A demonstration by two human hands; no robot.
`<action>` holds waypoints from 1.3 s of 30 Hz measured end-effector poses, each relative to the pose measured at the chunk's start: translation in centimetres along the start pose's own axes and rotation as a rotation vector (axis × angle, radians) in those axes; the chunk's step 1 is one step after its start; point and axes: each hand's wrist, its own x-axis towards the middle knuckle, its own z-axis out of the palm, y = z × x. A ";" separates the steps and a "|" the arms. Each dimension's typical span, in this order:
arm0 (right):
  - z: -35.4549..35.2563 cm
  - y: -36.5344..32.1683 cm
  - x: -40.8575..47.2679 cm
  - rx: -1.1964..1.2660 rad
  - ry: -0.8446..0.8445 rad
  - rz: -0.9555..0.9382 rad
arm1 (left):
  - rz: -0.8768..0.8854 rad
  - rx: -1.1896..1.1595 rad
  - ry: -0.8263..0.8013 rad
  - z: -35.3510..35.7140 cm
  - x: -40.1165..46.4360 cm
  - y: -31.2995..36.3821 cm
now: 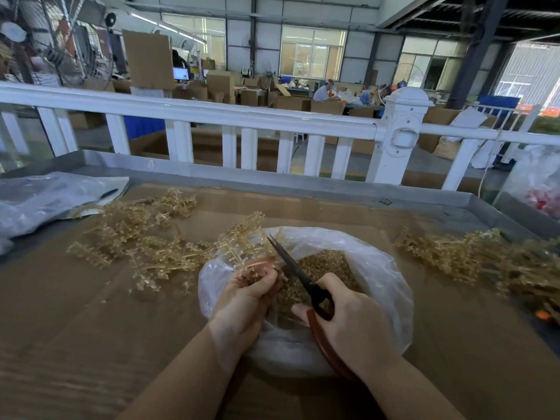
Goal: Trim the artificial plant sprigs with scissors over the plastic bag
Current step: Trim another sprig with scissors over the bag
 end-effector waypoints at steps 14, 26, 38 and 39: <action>0.4 0.5 -0.1 -0.136 -0.036 -0.033 | 0.003 -0.007 -0.033 0.4 -0.1 0.2; -0.6 0.0 0.3 0.031 -0.009 -0.053 | 0.012 -0.024 -0.037 0.3 0.0 0.1; -0.4 -0.2 -0.2 -0.133 -0.103 -0.073 | -0.035 -0.061 0.049 0.2 0.1 0.5; -0.3 -0.3 -0.1 -0.141 -0.102 -0.075 | -0.041 -0.063 0.060 0.3 0.0 0.6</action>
